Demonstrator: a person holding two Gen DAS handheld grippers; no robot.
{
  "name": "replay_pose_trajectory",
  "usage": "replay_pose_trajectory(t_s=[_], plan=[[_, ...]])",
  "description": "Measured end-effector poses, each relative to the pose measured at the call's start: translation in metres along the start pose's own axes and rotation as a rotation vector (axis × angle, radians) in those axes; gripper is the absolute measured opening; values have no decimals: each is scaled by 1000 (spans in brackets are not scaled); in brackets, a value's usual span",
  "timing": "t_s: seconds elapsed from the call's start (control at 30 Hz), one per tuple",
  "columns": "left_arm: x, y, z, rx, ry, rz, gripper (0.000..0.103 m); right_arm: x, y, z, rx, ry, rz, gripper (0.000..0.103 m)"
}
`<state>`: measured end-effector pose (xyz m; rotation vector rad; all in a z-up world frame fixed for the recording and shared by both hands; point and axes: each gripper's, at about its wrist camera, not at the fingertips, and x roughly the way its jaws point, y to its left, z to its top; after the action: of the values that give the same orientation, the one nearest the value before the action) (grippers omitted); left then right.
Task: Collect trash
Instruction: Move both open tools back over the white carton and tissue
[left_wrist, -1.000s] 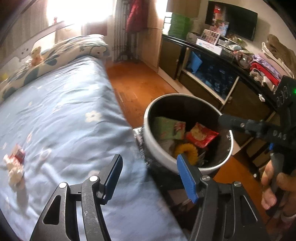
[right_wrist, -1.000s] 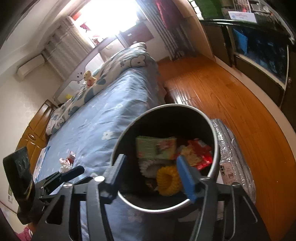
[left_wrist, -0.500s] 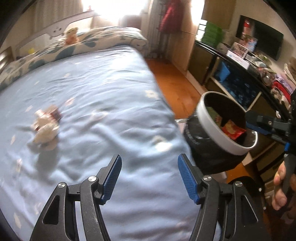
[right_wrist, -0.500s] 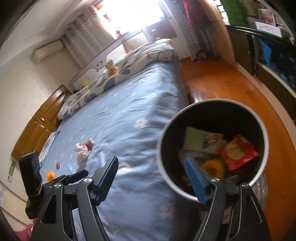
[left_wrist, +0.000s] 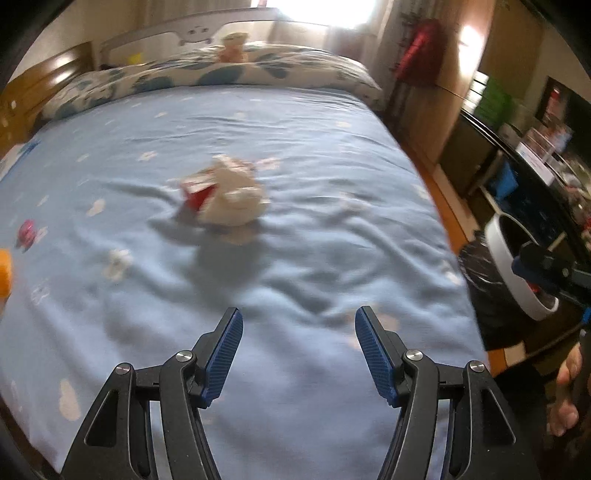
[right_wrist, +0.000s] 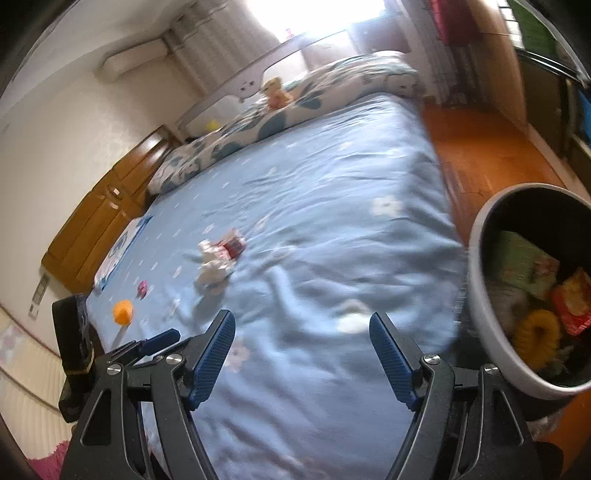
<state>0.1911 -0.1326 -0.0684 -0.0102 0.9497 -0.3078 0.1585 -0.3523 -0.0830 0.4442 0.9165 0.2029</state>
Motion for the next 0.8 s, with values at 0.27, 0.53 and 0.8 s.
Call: replay_pose_trajectory(t_s=[0.27, 0.53, 0.8], plan=[[-12, 39, 0, -62, -18, 77, 63, 37, 40, 1, -57, 49, 42, 77], [-14, 61, 8, -85, -31, 116, 63, 63, 67, 4, -98, 81, 67, 77], [-3, 74, 15, -84, -31, 136, 63, 87, 83, 9, -132, 107, 79, 77]])
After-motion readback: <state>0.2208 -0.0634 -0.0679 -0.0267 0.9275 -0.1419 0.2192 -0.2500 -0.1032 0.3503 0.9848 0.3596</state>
